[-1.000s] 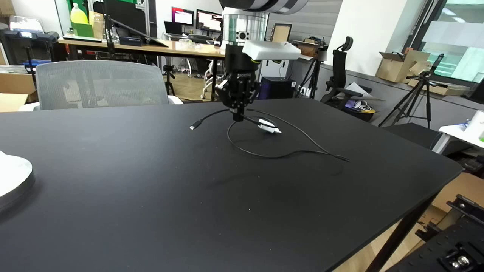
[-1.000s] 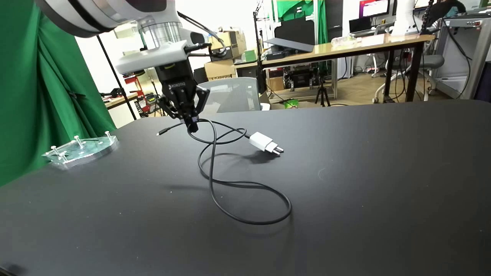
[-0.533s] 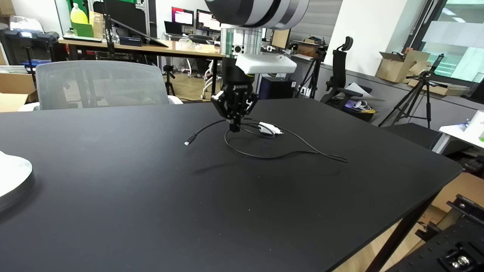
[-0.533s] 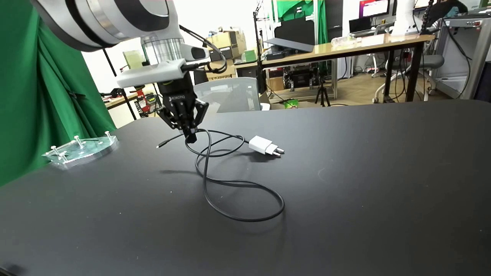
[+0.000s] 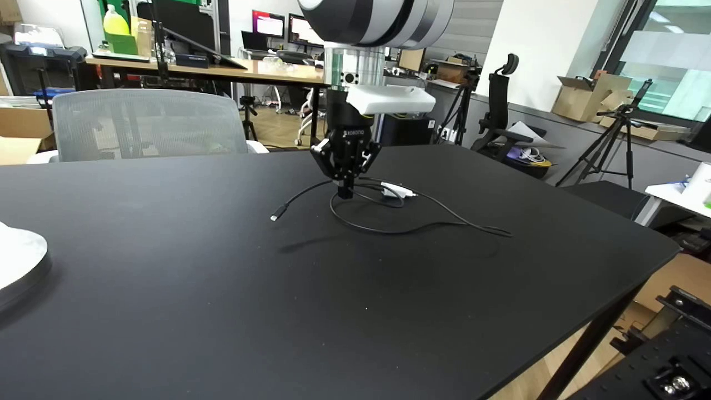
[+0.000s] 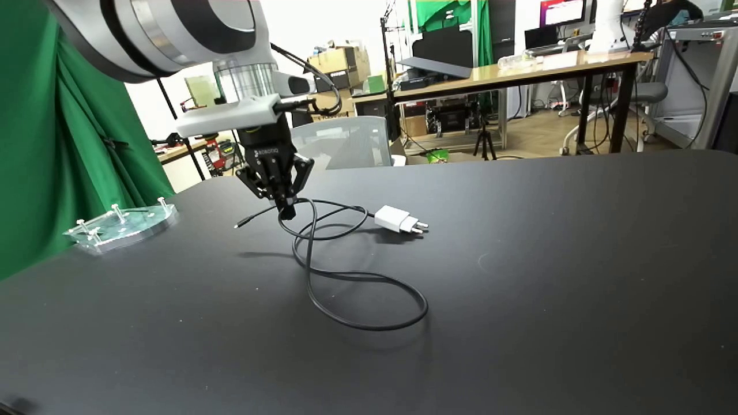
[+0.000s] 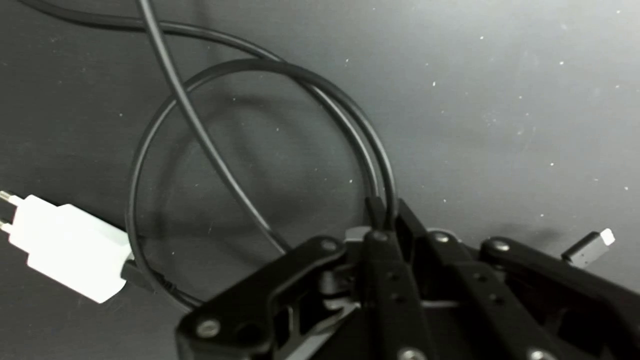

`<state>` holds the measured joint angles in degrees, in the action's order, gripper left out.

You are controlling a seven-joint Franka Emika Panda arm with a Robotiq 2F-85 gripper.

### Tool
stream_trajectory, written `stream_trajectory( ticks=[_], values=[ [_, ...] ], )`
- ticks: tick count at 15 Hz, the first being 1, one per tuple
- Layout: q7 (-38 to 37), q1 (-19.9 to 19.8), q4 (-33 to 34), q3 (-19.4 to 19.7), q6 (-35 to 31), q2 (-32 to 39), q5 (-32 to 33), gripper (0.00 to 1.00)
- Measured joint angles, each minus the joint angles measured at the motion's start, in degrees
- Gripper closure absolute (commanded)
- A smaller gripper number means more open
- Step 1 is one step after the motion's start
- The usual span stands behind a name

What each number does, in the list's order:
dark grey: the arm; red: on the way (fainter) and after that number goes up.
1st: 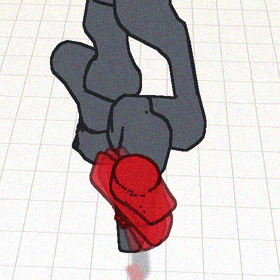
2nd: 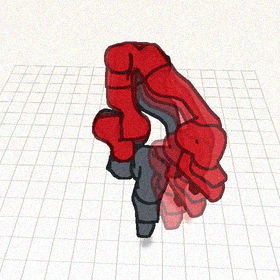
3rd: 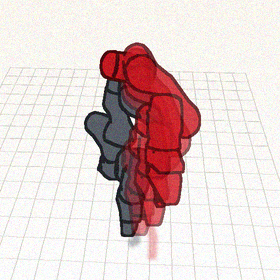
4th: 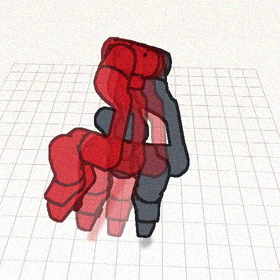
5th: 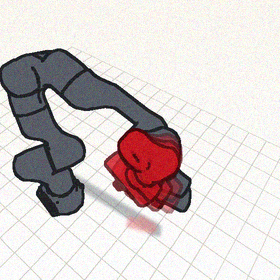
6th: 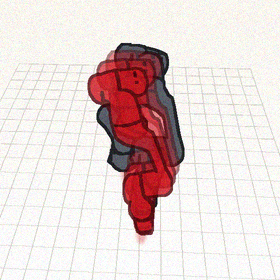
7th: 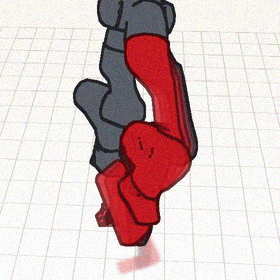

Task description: Move the charger to the left then move part of the cable to the right

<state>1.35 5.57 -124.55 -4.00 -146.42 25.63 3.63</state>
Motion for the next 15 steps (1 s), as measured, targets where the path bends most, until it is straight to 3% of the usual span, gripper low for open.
stream_trajectory(
  ticks=[2, 10, 12, 15],
  values=[
    [0.2, 0.0, 0.0, 0.0, 0.0, 0.1, -0.1, 0.68],
    [0.6, -0.5, -0.2, 0.2, 0.0, 0.1, -0.1, 0.13],
    [0.5, 0.0, -0.5, 0.9, -0.1, -0.6, 1.4, 0.02],
    [0.5, 0.9, -2.0, 2.3, 1.5, -2.7, 6.6, 0.0]
  ],
)
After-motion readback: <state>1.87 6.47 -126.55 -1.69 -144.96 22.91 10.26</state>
